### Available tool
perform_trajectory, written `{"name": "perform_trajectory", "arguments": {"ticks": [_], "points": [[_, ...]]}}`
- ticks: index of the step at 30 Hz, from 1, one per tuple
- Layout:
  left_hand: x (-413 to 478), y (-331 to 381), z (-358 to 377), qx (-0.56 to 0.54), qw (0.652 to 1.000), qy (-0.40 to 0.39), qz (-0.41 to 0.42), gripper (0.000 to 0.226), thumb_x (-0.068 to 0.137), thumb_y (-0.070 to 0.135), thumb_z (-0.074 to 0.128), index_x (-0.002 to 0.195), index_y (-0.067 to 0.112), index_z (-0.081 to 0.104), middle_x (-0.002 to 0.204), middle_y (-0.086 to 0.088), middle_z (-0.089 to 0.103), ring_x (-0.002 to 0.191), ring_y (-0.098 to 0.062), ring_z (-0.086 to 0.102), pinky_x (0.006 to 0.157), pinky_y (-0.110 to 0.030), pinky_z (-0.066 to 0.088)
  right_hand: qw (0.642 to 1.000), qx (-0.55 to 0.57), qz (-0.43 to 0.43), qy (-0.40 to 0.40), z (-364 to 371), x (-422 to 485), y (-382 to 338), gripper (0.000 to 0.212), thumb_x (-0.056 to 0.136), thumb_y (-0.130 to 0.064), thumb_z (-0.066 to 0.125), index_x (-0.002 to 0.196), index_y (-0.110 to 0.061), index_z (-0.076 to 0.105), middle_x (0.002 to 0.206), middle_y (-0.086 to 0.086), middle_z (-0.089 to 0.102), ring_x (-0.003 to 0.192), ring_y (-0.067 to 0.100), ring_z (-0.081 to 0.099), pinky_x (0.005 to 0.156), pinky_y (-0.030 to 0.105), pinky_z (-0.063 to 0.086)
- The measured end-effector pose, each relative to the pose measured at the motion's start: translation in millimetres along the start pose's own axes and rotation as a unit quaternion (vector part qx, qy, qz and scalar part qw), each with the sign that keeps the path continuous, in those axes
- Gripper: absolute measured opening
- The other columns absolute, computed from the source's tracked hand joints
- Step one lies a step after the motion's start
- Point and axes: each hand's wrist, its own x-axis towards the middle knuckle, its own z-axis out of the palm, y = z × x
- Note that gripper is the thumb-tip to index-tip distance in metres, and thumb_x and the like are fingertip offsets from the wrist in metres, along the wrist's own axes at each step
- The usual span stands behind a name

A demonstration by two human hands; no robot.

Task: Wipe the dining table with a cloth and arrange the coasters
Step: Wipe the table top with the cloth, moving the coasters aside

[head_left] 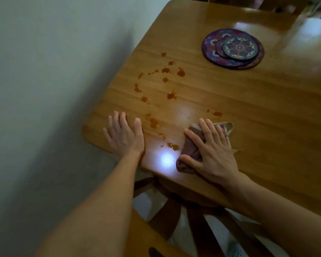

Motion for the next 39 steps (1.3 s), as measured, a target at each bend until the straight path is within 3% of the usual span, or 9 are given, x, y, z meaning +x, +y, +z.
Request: {"name": "perform_trajectory", "arguments": {"ticks": [5,9,13,17,27,30,34,37,39], "points": [[4.2,-3.6,1.8,-0.010,1.000,0.022,0.009,0.073,0.090,0.060,0.016,0.145,0.018,0.039,0.158,-0.004,0.028,0.149,-0.021,0.014,0.119,-0.047,0.003,0.987,0.129,-0.054,-0.084,-15.9,11.7,22.0,0.059,0.085,-0.046,0.030,0.144,-0.046,0.036,0.163,-0.004,0.010,0.151,0.015,-0.003,0.122,0.049,0.006],[1.9,-3.5,0.4,-0.009,1.000,0.024,0.009,0.075,0.089,0.061,0.016,0.145,0.017,0.039,0.158,-0.004,0.029,0.149,-0.021,0.014,0.119,-0.047,0.003,0.984,0.048,-0.150,-0.078,-33.9,26.6,22.6,0.041,0.088,-0.042,0.038,0.122,-0.036,0.061,0.157,-0.004,0.027,0.142,0.022,0.028,0.112,0.046,0.032],[2.7,-3.0,-1.4,-0.011,1.000,0.019,0.011,0.074,0.090,0.060,0.018,0.146,0.017,0.039,0.158,-0.004,0.028,0.149,-0.022,0.014,0.119,-0.047,0.003,0.982,0.103,-0.158,-0.025,-50.4,41.3,13.3,0.026,0.092,-0.037,0.041,0.099,-0.024,0.063,0.121,-0.006,0.058,0.112,0.014,0.051,0.099,0.041,0.042],[3.5,-3.2,-0.9,-0.007,1.000,0.014,0.011,0.072,0.091,0.059,0.020,0.146,0.018,0.038,0.158,-0.004,0.027,0.149,-0.021,0.013,0.119,-0.047,0.003,0.979,0.168,-0.109,0.044,-74.7,43.8,26.0,0.019,0.092,-0.022,0.043,0.100,-0.020,0.060,0.090,-0.012,0.053,0.087,0.010,0.048,0.076,0.028,0.041],[4.1,-2.5,-0.1,-0.013,1.000,0.019,0.003,0.073,0.089,0.061,0.019,0.146,0.019,0.039,0.158,-0.003,0.028,0.149,-0.020,0.014,0.119,-0.047,0.004,0.951,0.135,-0.115,0.254,-171.5,50.7,62.3,0.023,0.095,-0.013,0.053,0.118,-0.013,0.059,0.108,-0.005,0.053,0.099,0.029,0.056,0.080,0.046,0.048],[4.4,-2.3,-0.5,-0.010,1.000,0.021,0.003,0.076,0.088,0.062,0.016,0.146,0.018,0.039,0.158,-0.003,0.028,0.148,-0.021,0.014,0.119,-0.047,0.004,0.972,0.084,-0.133,0.175,-142.8,36.7,70.4,0.023,0.090,-0.015,0.054,0.110,-0.011,0.065,0.102,0.000,0.059,0.094,0.029,0.056,0.081,0.042,0.044],[4.1,-2.3,0.8,-0.010,1.000,0.028,-0.001,0.078,0.088,0.063,0.015,0.145,0.018,0.040,0.158,-0.003,0.029,0.148,-0.021,0.016,0.119,-0.047,0.005,0.996,0.040,-0.077,-0.033,-87.2,8.4,74.2,0.041,0.087,-0.059,0.045,0.104,-0.032,0.070,0.108,-0.010,0.068,0.106,0.015,0.060,0.096,0.048,0.043],[4.3,-2.2,1.6,-0.006,1.000,0.029,-0.001,0.078,0.088,0.064,0.013,0.146,0.019,0.039,0.158,-0.003,0.028,0.148,-0.020,0.015,0.119,-0.047,0.005,0.993,0.080,0.041,0.080,-70.0,19.6,66.7,0.045,0.091,-0.058,0.044,0.113,-0.026,0.066,0.122,-0.001,0.062,0.114,0.023,0.053,0.093,0.047,0.044],[4.2,-2.2,1.5,-0.007,1.000,0.029,-0.001,0.078,0.088,0.064,0.011,0.146,0.019,0.039,0.159,-0.002,0.027,0.149,-0.019,0.013,0.120,-0.047,0.004,0.979,0.104,0.158,0.073,-53.4,46.7,56.9,0.057,0.094,-0.058,0.041,0.137,-0.021,0.048,0.145,0.010,0.043,0.133,0.032,0.036,0.108,0.049,0.033]]}}
